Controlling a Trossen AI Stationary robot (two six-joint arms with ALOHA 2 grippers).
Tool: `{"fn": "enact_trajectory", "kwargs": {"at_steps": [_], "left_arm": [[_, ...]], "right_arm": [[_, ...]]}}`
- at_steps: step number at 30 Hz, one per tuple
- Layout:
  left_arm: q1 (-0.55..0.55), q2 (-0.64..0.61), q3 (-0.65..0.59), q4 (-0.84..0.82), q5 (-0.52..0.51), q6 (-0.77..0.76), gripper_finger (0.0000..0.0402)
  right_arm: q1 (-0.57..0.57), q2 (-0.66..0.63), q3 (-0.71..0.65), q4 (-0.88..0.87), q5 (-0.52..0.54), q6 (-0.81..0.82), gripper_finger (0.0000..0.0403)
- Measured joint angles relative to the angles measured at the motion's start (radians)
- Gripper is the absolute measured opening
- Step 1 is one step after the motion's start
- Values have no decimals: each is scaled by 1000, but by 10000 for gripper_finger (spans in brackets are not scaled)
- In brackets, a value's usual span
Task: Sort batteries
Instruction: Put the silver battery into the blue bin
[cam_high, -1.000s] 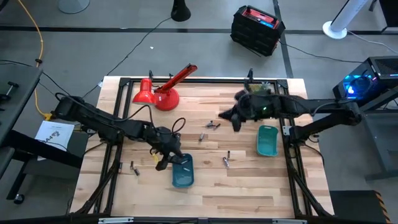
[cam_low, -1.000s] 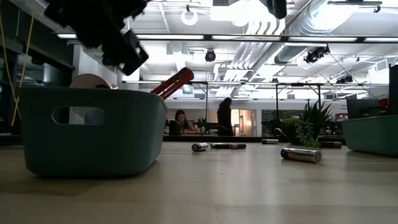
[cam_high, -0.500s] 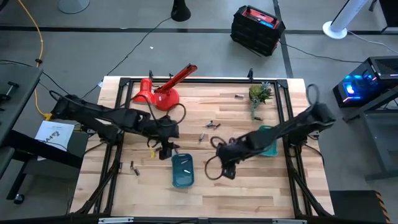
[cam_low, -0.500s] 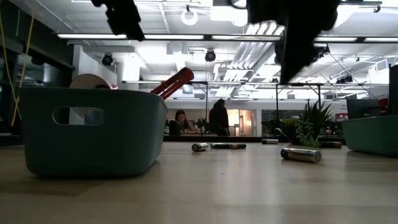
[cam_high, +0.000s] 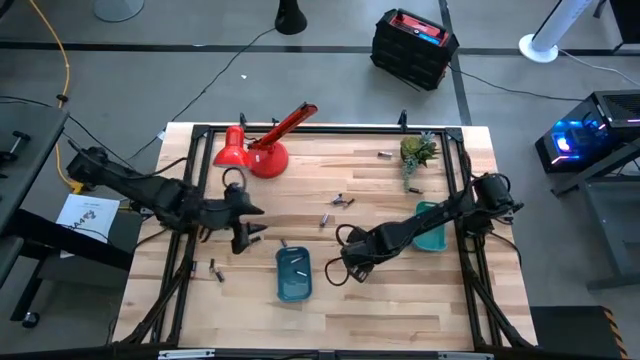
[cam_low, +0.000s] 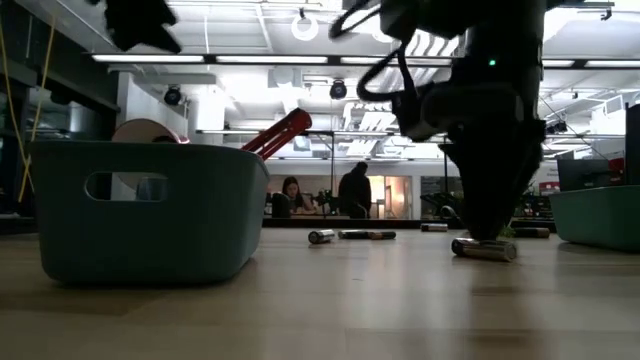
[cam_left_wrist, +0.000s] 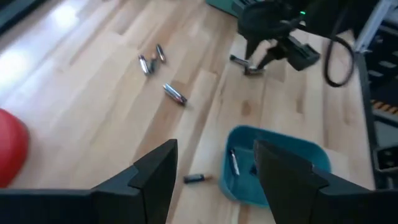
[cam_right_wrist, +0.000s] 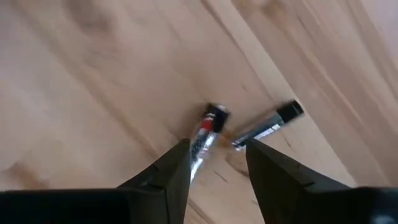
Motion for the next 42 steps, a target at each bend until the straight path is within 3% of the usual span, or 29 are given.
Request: {"fn": "enact_trajectory", "kwargs": {"at_steps": [5, 10, 14, 17, 22, 25, 32, 39, 42], "left_arm": [[-55, -119, -157, 92, 25, -77, 202], [-120, -175, -251, 61, 84, -146, 202], [-175, -182, -307, 39, 98, -219, 202], [-219, -172, -346, 38, 106, -312, 202], [-291, -136, -400, 66, 102, -505, 202], [-317, -108, -407, 83, 68, -581, 202], [-320, -55, -407, 179, 29, -671, 202], [-319, -26, -407, 234, 5, -707, 202], [-318, -22, -407, 235, 0, -727, 202]], "right_arm": [[-3, 42, 1, 4, -21, 72, 147], [-3, 85, 6, -4, -61, 123, 133], [-4, 82, 28, -28, -68, 124, 69], [-2, 87, 114, -101, -56, 37, 19], [-10, 71, 340, -49, 18, -192, 47], [-24, 76, 391, 100, 31, -334, 45], [-83, 75, 346, 389, -29, -466, 49], [-98, 82, 325, 512, -187, -536, 137], [-92, 83, 325, 496, -193, -591, 168]]}}
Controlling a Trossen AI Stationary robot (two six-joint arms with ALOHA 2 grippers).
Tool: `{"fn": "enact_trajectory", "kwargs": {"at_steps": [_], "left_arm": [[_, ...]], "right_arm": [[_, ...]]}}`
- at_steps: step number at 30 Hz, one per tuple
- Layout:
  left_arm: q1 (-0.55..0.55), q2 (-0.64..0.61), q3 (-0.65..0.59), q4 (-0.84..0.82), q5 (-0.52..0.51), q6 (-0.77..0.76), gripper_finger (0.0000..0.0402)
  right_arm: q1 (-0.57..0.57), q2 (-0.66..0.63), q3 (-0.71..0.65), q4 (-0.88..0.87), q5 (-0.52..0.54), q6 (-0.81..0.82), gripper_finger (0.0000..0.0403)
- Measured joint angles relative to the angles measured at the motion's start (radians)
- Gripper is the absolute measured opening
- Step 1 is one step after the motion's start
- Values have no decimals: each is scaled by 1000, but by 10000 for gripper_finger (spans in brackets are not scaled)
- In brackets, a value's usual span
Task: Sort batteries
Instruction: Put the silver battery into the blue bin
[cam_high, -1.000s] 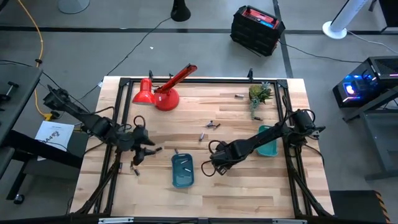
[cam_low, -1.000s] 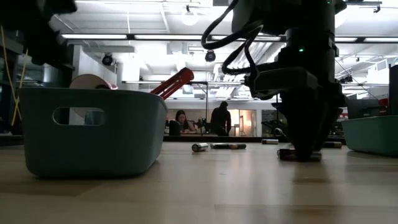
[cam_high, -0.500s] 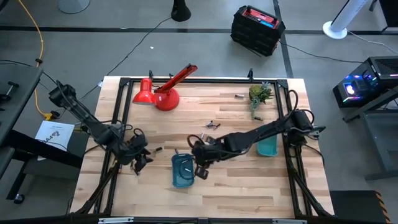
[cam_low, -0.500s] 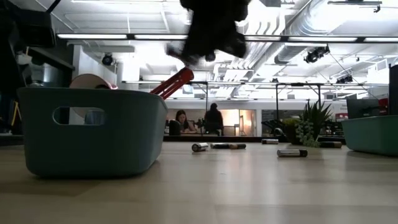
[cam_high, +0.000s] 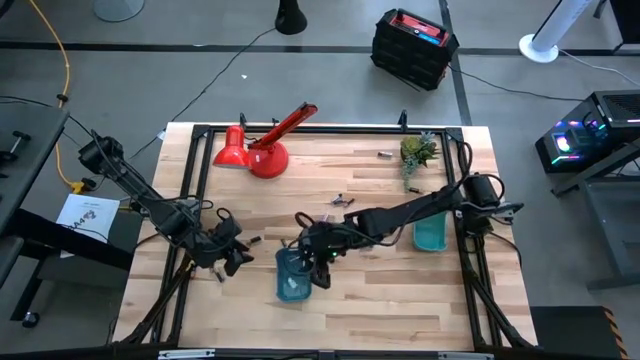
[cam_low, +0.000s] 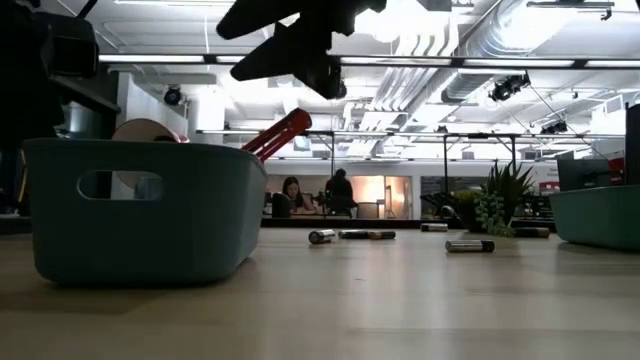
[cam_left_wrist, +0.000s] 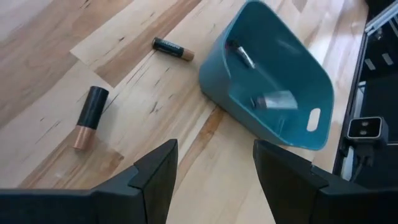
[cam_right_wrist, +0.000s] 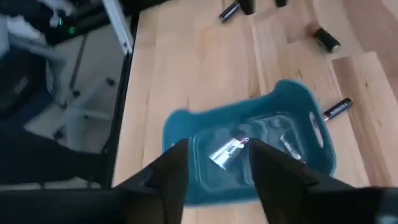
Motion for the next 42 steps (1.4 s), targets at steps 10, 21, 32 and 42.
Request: {"fn": "enact_trajectory", "kwargs": {"at_steps": [10, 21, 32, 42], "left_arm": [[98, 2, 0, -7, -14, 37, 202], [143, 27, 0, 2, 3, 100, 202], [143, 29, 0, 2, -43, 109, 202], [143, 29, 0, 6, -42, 109, 202]], "right_arm": [[-142, -112, 3, -562, 326, 113, 172], [-74, -113, -218, -656, 135, 17, 167], [13, -113, -379, -456, 260, -19, 167], [7, -101, -481, -358, 212, 40, 63]]}}
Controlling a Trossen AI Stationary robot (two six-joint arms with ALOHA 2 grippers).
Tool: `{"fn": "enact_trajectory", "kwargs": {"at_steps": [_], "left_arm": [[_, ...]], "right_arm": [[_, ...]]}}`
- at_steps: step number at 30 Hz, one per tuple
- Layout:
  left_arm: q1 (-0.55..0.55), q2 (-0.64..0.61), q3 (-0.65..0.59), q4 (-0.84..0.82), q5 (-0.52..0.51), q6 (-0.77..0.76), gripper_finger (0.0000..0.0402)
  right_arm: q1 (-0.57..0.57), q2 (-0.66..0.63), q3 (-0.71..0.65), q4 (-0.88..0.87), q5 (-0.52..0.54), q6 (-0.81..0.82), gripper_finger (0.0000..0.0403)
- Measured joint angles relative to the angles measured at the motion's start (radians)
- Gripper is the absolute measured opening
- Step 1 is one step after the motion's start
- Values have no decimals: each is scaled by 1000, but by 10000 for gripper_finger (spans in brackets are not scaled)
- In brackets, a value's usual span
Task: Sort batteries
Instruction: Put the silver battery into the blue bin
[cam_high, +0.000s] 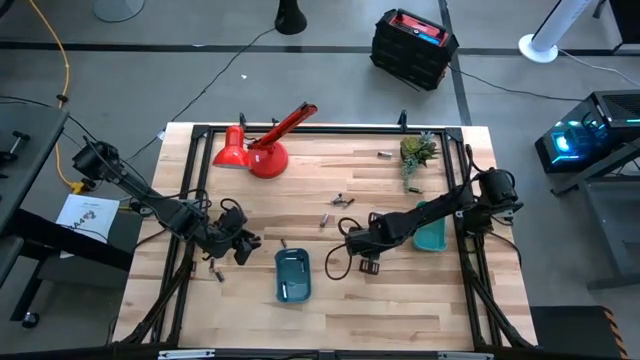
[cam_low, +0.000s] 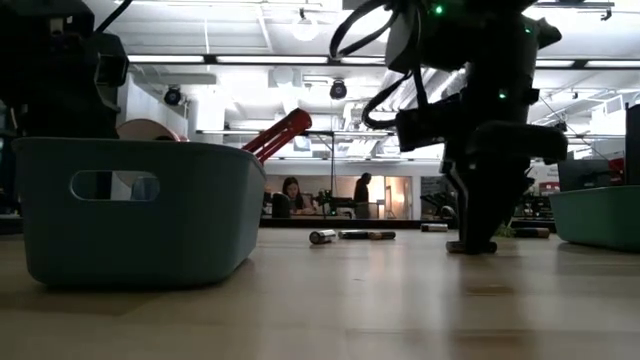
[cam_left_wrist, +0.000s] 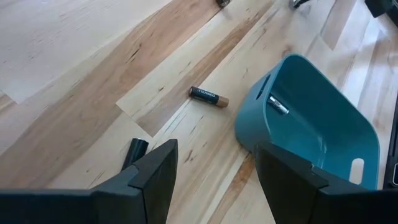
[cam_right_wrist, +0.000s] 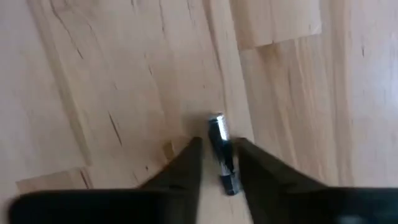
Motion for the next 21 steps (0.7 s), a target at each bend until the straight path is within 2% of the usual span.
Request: {"fn": "enact_trajectory", "kwargs": {"at_steps": [2, 5, 9, 14, 18, 21], "left_arm": [[0, -1, 0, 0, 0, 0, 202], [0, 3, 0, -4, -3, 0, 202], [-1, 46, 0, -4, 0, -42, 202], [-25, 181, 0, 36, 134, -116, 202], [-72, 314, 0, 217, 179, -92, 198], [-91, 421, 0, 422, 182, -29, 174]], "right_arm": [[0, 0, 12, 0, -2, 9, 21], [-2, 7, 73, -21, -4, -17, 22], [-2, 7, 200, 110, -2, -96, 8], [-4, 24, 309, 241, -52, -164, 10], [-9, 47, 371, 318, -143, -206, 5], [-8, 87, 395, 338, -178, -229, 5]]}}
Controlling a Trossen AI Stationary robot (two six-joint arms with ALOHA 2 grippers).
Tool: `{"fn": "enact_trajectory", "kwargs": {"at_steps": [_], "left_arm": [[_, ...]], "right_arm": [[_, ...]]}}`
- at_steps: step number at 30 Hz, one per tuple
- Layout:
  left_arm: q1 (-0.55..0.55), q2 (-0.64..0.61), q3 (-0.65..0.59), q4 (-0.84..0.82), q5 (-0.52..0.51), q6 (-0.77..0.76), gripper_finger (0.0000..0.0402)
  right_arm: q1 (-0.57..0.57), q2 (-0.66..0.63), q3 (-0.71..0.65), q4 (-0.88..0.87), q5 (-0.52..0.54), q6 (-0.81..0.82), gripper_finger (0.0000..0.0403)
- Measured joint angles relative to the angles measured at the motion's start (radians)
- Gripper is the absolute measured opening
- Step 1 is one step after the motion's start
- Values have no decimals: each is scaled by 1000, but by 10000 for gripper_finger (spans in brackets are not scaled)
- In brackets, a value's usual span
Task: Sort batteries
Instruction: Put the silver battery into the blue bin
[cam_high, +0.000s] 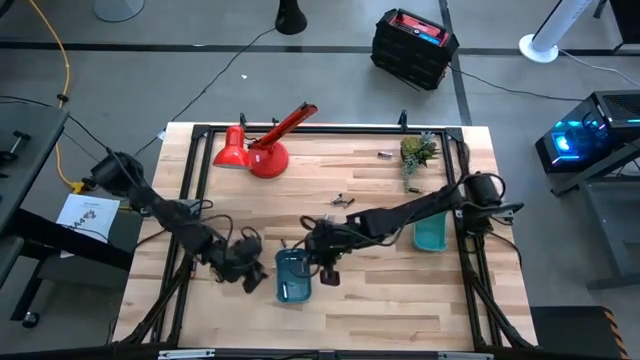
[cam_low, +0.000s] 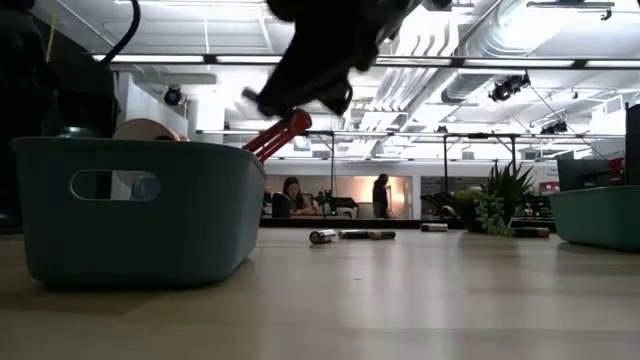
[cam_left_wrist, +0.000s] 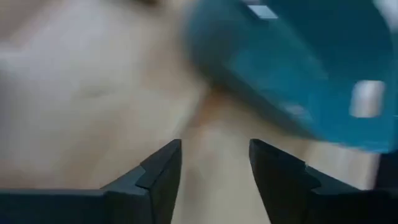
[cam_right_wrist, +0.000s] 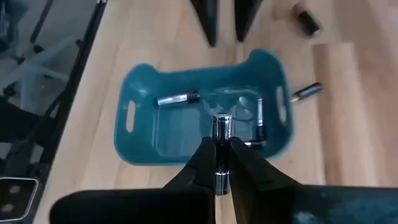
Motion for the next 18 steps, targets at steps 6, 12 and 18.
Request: {"fn": "enact_trajectory", "kwargs": {"at_steps": [6, 12, 18], "left_arm": [[32, 179, 27, 183, 3, 36, 60], [113, 264, 85, 268, 8, 146, 14], [190, 275, 133, 270, 95, 265, 3]], "right_arm": [[3, 53, 19, 59, -53, 19, 10], [3, 66, 19, 76, -23, 73, 72], [3, 60, 51, -66, 35, 54, 149]]}}
